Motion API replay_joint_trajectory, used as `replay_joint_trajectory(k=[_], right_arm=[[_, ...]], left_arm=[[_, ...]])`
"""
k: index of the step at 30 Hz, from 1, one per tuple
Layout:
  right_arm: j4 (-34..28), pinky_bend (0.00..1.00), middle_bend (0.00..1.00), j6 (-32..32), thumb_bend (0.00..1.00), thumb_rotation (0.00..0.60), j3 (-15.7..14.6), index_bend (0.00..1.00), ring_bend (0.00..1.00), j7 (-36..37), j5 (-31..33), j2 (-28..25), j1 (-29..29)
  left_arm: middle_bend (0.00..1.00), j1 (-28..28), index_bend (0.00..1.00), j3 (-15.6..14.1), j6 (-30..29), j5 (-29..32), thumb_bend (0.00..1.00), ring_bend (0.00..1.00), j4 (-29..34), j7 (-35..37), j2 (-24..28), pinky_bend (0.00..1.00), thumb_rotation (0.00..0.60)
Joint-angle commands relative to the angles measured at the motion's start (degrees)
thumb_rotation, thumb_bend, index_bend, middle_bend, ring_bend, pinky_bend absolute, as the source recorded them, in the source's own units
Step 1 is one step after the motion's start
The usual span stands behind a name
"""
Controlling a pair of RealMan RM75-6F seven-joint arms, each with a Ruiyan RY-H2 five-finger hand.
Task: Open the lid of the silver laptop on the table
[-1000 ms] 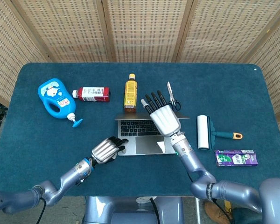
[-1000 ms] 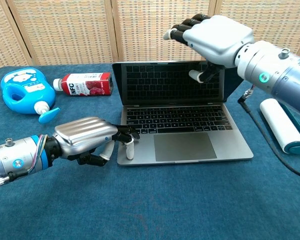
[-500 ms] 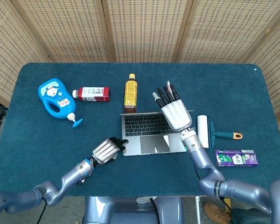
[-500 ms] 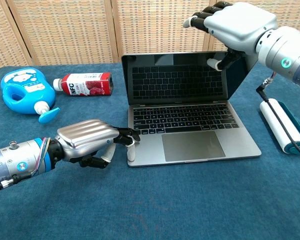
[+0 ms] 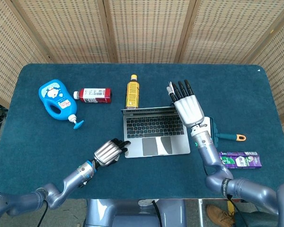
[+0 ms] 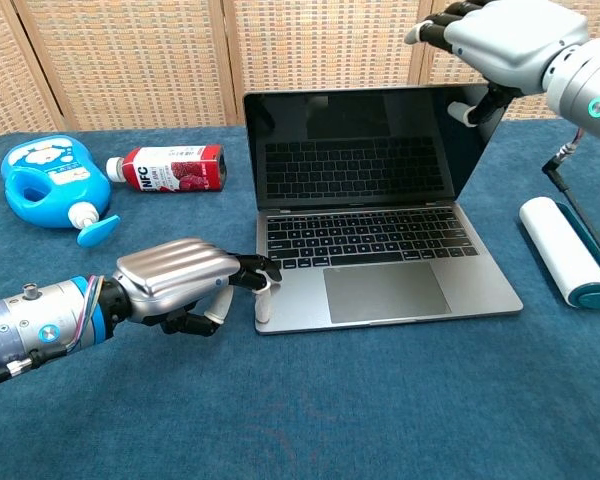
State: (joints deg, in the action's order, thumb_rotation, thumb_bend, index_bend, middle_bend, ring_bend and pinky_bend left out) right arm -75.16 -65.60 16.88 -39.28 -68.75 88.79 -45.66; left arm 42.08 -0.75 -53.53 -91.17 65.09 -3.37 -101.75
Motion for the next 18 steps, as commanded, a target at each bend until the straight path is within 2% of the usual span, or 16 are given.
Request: replay_joint_trajectory(k=[1,18], right_arm=[[0.82,0.0,0.15,0.18,0.52,0.6,0.28,0.12,0.09,0.4,0.66,-0.3,-0.04],[3.15,0.0,0.16,0.8,0.51,0.6,1.93,0.12,0.09,-0.03,4.86,-1.01,-1.04]], left_arm=[[0.18,0.1,0.39,-0.01,-0.01,0.08,1.0,0.28,0.02,0.12,0.09,0.3,0.6],[0.18,0.57,0.39,-0.13,0.43,0.99,1.0,0.28,-0.26,0.01,-0.01,0.3,0.6]])
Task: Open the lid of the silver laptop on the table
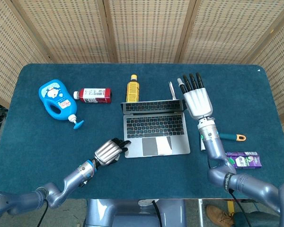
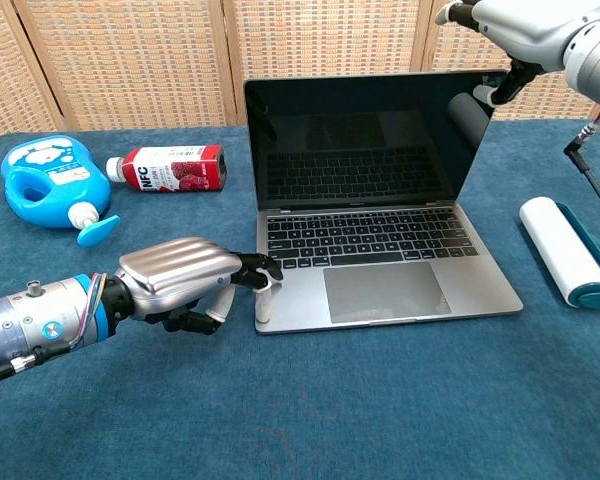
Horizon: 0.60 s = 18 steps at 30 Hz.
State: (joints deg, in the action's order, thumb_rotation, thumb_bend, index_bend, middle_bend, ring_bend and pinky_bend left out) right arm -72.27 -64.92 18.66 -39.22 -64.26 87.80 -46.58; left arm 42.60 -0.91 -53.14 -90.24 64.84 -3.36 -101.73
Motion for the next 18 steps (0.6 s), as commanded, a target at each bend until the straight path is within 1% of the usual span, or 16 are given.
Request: replay_joint_trajectory(k=[1,11,18], right_arm=[[0.36,0.0,0.16,0.14,0.51,0.6,0.18,0.12,0.09,-0.1,0.53,-0.02,-0.14],[2.39,0.0,0.15,0.09,0.5,0.6,0.73,0.12,0.09,0.48,2.04,0.31,-0.84],[3.91,0.0,0.15,0.31,0.43,0.6,1.24,0.12,0.09,-0.06,3.09,0.48,-1.73]], left_arm=[[0.18,0.05,0.39,0.04,0.03,0.08,1.0,0.28,-0.01,0.0,-0.04,0.3,0.6],[0.18,0.13,0.39,-0.26,-0.19,0.1,1.0,0.28,-0.12,0.04,-0.22,0.3,0.6],[0.18,0.16,0.39,-0.41,-0.23,0.15,1.0,0.28,-0.37,-0.16,-0.45,0.3,0.6]])
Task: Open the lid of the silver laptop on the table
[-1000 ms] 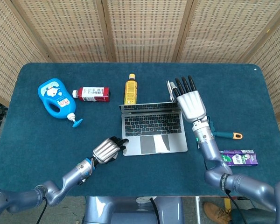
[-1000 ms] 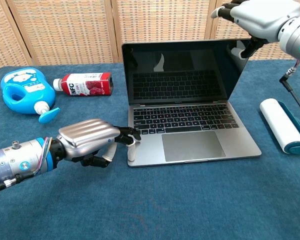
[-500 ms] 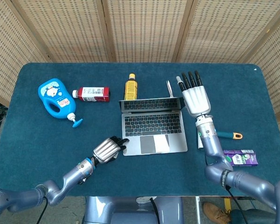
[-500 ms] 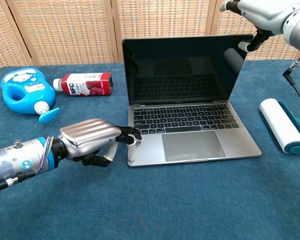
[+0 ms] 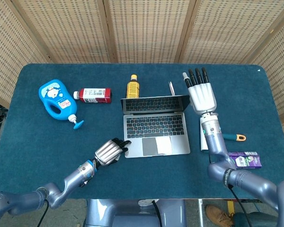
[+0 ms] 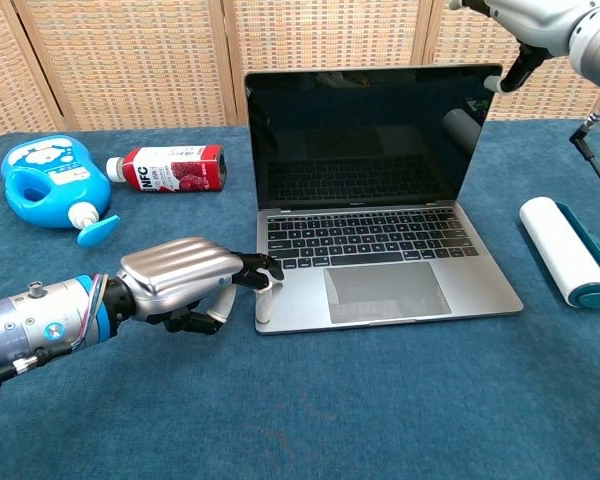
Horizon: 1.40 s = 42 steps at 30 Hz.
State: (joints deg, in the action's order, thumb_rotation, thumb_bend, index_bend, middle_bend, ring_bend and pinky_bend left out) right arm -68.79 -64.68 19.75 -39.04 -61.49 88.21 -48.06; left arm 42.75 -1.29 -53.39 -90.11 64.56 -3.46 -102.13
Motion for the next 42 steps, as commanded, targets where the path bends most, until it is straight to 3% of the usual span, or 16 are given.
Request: replay_joint_trajectory(k=[1,14,21,27,29,31,33,34,36,40,42], right_arm=[[0.7,0.0,0.15,0.13,0.41,0.6,0.29,0.12,0.09,-0.37,0.61,0.1,-0.37],[-1.01,0.0,0.15,-0.74,0.38,0.6,-0.25,0.12,0.09,0.21,0.88,-0.39,-0.24],[-6.92,0.0,0.15,-3.47,0.38,0.6,-1.72,0.12,0.09,1.06,-2.12,-2.77,1.41],[-14.78,0.0,0.15,-7.33,0.38,0.6,-4.1,0.12,0.09,2.73,-6.8,-8.16,5.02],[-17.04,0.0,0.15,-8.82,0.38,0.6,-5.02,0.12,0.09,3.54,-8.33,-10.09,6.61],[-18.92,0.0,0.15,-10.14,0.38,0.6,-6.02,0.12,0.09,4.71,-9.89,-11.97,8.23],[-20.66,0.0,0.15,-11.81,0.38,0.6,-7.26,0.12,0.09,6.32,-11.77,-14.07,10.27],[-21.38,0.0,0.14,-13.17,0.36,0.6,-7.95,0.12,0.09,7.43,-12.75,-15.13,11.64],[-22.25,0.0,0.13,-14.61,0.28,0.6,-8.93,0.12,0.09,9.35,-14.25,-16.63,13.43],[-24.33,0.0,0.09,-18.2,0.02,0.6,-11.52,0.1,0.04,14.56,-16.18,-19.66,18.63],[-24.99,0.0,0.07,-19.62,0.0,0.6,-13.02,0.09,0.02,17.22,-17.23,-20.9,21.15]], left_arm=[[0.18,0.03,0.39,-0.06,0.05,0.01,1.0,0.28,-0.18,-0.07,-0.11,0.3,0.6],[0.18,0.0,0.39,-0.2,-0.64,-0.22,1.0,0.28,0.1,-0.07,-0.08,0.3,0.6],[0.18,-0.59,0.38,-0.28,-2.55,-0.77,1.0,0.28,2.78,0.63,2.07,0.29,0.6],[0.14,-1.49,0.33,-0.76,-7.02,-3.18,0.97,0.24,7.84,4.27,7.55,0.25,0.6],[0.09,-2.1,0.27,-0.85,-8.9,-3.8,0.82,0.18,9.41,5.39,9.87,0.21,0.6],[0.02,-2.86,0.17,-1.14,-10.48,-4.2,0.44,0.06,10.98,6.25,12.28,0.11,0.6],[0.0,-4.05,0.06,-1.92,-11.99,-4.43,0.15,0.01,13.11,7.17,15.58,0.03,0.6],[0.0,-5.07,0.02,-2.68,-12.77,-4.23,0.05,0.0,14.48,7.88,17.97,0.01,0.6],[0.0,-6.3,0.0,-3.83,-13.69,-4.22,0.0,0.0,16.81,9.3,21.55,0.0,0.6],[0.0,-11.4,0.0,-6.01,-19.04,-3.01,0.0,0.0,19.02,13.25,29.23,0.0,0.6],[0.0,-14.61,0.0,-5.88,-23.33,-1.87,0.0,0.0,18.61,14.33,31.56,0.0,0.6]])
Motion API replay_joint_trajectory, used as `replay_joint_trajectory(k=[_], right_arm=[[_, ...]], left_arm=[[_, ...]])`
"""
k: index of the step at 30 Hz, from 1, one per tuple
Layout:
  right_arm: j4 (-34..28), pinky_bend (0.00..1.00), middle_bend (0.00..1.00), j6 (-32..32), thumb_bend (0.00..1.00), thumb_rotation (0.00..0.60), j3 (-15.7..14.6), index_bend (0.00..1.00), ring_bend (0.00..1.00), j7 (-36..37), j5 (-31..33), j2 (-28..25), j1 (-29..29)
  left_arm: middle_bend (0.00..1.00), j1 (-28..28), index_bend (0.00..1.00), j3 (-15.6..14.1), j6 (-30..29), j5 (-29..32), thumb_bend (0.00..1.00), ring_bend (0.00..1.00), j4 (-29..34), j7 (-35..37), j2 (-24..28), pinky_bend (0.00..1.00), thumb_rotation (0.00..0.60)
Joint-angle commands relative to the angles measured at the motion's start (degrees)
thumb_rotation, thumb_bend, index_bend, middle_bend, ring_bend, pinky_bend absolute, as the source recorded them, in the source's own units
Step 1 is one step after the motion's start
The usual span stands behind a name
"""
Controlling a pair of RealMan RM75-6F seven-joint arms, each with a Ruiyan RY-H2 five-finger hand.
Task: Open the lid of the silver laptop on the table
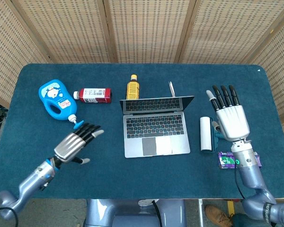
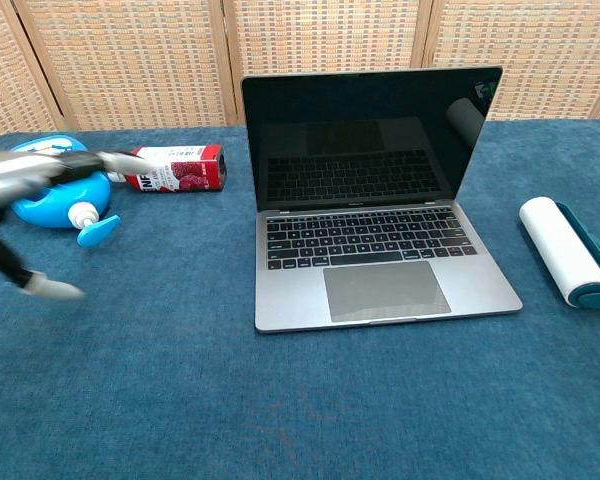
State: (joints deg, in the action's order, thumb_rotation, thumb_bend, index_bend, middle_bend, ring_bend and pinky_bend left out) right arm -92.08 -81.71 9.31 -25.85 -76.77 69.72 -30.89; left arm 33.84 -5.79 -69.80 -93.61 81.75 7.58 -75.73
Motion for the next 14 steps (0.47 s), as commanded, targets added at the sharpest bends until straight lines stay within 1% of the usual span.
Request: replay_joint_trajectory(k=[1,6,10,14], right_arm=[[-1.75,0.0,0.06,-3.22,0.0,0.6,-3.21,0.09,0.01,4.84,-2.35,-2.76,5.03],[-1.93,0.0,0.01,-5.81,0.0,0.6,-6.05,0.05,0.0,8.89,-3.14,-3.38,10.28],[-1.02,0.0,0.0,-7.9,0.0,0.6,-7.05,0.02,0.0,10.96,-3.29,-2.65,13.44],[1.38,0.0,0.0,-11.1,0.0,0.6,-7.72,0.02,0.0,13.83,-4.62,-0.44,16.85]], left_arm=[[0.0,-7.06,0.0,-1.15,-8.77,2.16,0.0,0.0,1.06,3.49,5.84,0.0,0.6],[0.0,-13.72,0.0,0.01,-16.81,4.85,0.0,0.0,-0.66,2.25,7.58,0.0,0.6],[0.0,-17.32,0.0,0.13,-19.47,6.49,0.0,0.0,0.23,1.46,8.52,0.0,0.6],[0.0,-20.26,0.0,-1.0,-20.24,6.45,0.0,0.0,2.3,0.35,10.76,0.0,0.6]])
